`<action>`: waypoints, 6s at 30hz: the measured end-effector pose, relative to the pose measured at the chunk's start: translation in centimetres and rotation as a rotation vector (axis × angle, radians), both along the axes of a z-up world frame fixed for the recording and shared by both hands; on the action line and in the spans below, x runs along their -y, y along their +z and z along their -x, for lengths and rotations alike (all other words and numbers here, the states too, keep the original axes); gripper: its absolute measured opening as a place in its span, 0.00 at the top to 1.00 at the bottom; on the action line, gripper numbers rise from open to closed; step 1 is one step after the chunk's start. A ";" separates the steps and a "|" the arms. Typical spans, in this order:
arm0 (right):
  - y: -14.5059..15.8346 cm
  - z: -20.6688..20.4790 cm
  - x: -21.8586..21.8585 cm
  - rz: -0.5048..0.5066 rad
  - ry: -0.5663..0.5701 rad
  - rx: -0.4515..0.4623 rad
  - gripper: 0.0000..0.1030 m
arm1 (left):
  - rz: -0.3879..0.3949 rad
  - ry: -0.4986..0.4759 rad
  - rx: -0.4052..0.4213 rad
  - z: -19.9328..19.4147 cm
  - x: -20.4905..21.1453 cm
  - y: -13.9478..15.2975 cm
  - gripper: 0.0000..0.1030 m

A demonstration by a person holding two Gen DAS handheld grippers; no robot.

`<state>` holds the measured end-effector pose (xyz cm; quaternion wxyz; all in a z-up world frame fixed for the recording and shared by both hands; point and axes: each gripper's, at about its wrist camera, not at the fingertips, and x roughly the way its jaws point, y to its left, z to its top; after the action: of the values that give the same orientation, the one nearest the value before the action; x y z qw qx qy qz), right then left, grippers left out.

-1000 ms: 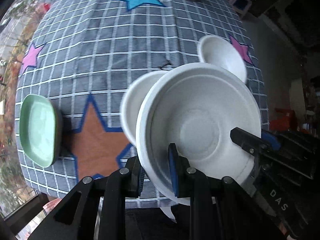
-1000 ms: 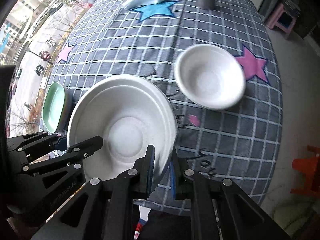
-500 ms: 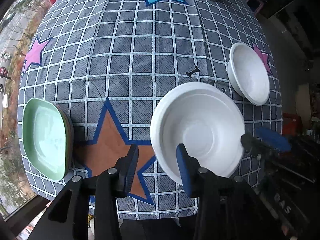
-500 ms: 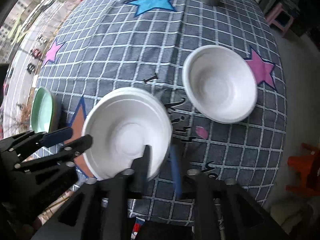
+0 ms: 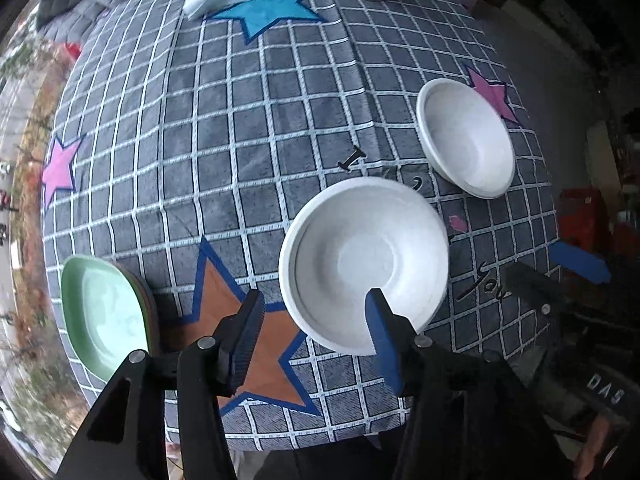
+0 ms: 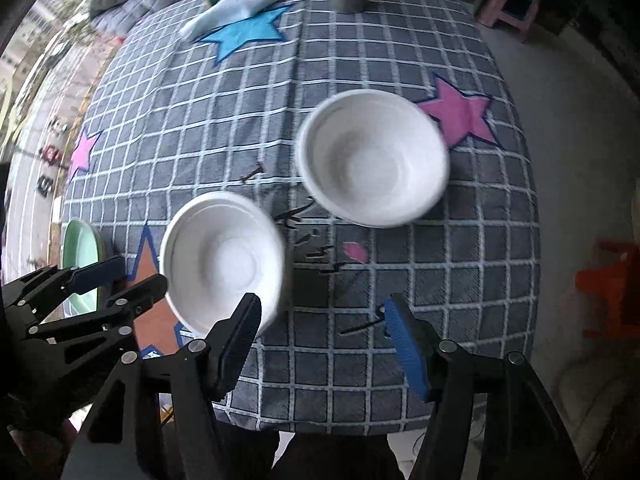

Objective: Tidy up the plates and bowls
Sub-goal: 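Move both grippers to the rim of the last white bowl, then close both grippers on the last white bowl rim and lift it, then carry the white bowl over the nested bowls with both grippers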

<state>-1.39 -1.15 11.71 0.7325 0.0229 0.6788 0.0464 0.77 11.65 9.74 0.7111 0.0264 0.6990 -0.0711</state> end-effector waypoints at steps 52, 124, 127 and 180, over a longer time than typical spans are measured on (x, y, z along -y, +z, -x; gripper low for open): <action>1.2 0.4 10.0 -0.068 -0.102 0.054 0.36 | -0.148 -0.088 0.086 -0.4 8.4 3.2 0.30; 2.5 -0.7 5.7 0.109 -0.053 0.109 0.36 | -0.056 -0.163 0.072 -3.7 7.0 2.8 0.27; 2.0 -0.8 5.9 0.099 -0.049 0.093 0.36 | -0.059 -0.152 0.060 -3.8 7.0 2.4 0.27; -11.0 -10.9 7.6 0.009 0.068 -0.045 0.67 | -0.051 0.032 -0.151 -11.0 10.8 -12.1 0.57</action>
<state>9.54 -8.79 0.73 0.7153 -0.0025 0.6956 0.0676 11.72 0.83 -2.40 0.6564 0.0280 0.7526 -0.0437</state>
